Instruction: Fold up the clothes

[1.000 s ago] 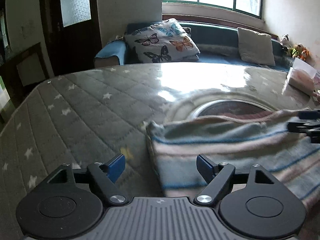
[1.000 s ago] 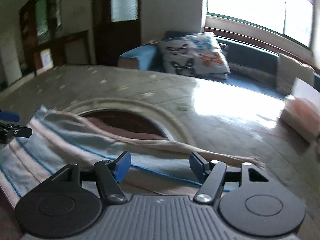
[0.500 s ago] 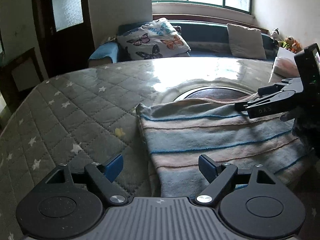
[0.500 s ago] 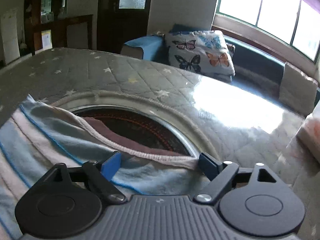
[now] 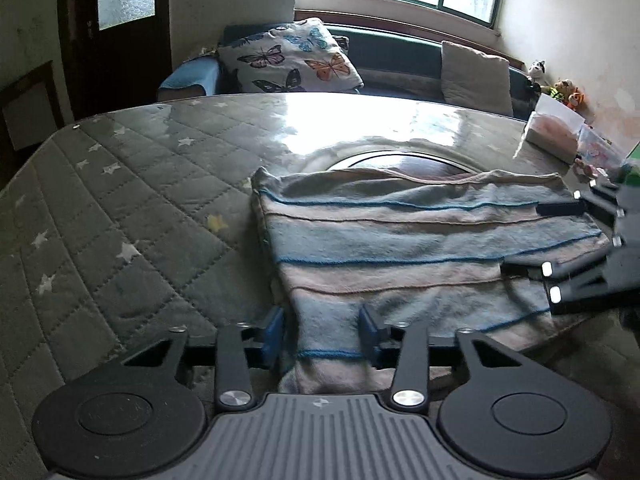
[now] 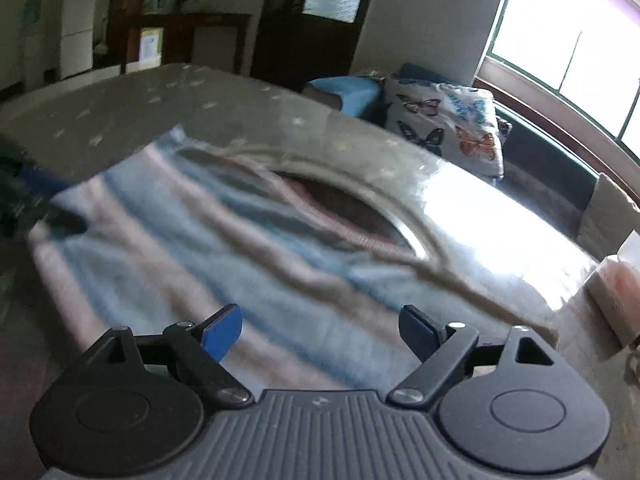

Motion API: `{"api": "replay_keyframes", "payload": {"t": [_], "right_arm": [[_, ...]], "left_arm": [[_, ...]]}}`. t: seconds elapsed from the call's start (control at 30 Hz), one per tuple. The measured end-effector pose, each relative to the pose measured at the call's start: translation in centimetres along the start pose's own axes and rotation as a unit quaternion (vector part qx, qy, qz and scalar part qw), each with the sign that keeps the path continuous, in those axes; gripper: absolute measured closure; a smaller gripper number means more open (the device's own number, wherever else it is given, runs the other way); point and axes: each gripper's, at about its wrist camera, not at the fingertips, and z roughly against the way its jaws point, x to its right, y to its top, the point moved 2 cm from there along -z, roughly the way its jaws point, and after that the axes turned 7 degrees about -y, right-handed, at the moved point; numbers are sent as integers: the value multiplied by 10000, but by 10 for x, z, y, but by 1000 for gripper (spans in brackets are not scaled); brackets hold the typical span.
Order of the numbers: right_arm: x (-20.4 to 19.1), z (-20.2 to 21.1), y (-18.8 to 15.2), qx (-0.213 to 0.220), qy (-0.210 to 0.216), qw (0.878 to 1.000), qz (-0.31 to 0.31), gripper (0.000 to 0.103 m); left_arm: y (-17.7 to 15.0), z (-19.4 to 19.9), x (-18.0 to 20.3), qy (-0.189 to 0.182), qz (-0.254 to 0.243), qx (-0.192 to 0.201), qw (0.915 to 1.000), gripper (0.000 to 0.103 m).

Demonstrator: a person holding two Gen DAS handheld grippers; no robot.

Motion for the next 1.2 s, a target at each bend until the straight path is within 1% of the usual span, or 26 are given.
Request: {"api": "replay_keyframes", "payload": {"t": [0.07,0.1,0.2,0.33,0.4,0.47,0.5,0.57,0.63,0.67,0.73,0.8,0.87,0.9,0.97,1.0,1.03,1.07,1.1,1.13,1.17,1.2], "right_arm": [[-7,7,-9,-4,-15,9999,111,15],[-9,13,-14,47,-55,9999,151,15],[-13,26,-22,71,-74,9997,241,14],[-9,37,-31,127,-56,9998,111,14],[-2,40,-32,57,70,10000,-17,14],[12,47,-38,10,116,9995,-298,14],[20,51,-42,30,51,9990,-439,14],[41,59,-50,30,-207,9973,-708,14],[63,67,-59,-19,-502,9941,-966,14],[74,70,-65,-43,-667,9919,-1076,14],[94,74,-75,-78,-966,9865,-1318,15],[112,74,-84,-179,-1111,9807,-1601,16],[127,71,-94,-340,-1035,9750,-1934,22],[132,67,-99,-440,-892,9718,-2139,25],[137,61,-107,-523,-699,9661,-2428,42],[139,59,-110,-539,-635,9638,-2532,42],[141,57,-113,-547,-585,9618,-2619,46],[141,59,-115,-516,-581,9615,-2638,65],[142,61,-116,-473,-519,9606,-2688,79],[144,64,-118,-445,-426,9587,-2776,87],[146,67,-119,-442,-415,9575,-2821,92],[146,70,-120,-432,-449,9579,-2803,92]], "left_arm": [[-2,3,0,-32,24,-7,10000,69],[-2,4,0,-57,45,-11,10000,73],[-5,9,0,-102,90,-27,9999,77],[-10,17,1,-180,135,-51,9997,80],[-14,22,1,-195,139,-54,9997,80],[-15,25,0,-163,187,-49,9997,77],[-16,27,-1,-136,214,-33,9997,76],[-18,29,0,-80,208,0,9998,74],[-20,30,1,-24,198,23,9998,62],[-21,30,1,4,195,28,9998,58],[-24,27,2,20,241,-12,9997,57],[-25,25,2,33,270,-8,9996,57],[-25,25,2,-9,313,-23,9995,62],[-25,25,2,-57,338,-36,9994,69],[-26,26,4,-70,345,-51,9994,74],[-27,27,5,-73,334,-49,9994,79],[-27,27,6,-84,339,-50,9994,83],[-28,28,7,-109,340,-58,9993,85],[-29,30,9,-133,325,-64,9994,87],[-29,32,11,-144,287,-68,9995,88],[-30,34,13,-170,236,-75,9996,88],[-33,37,18,-222,173,-102,9995,88]]}}
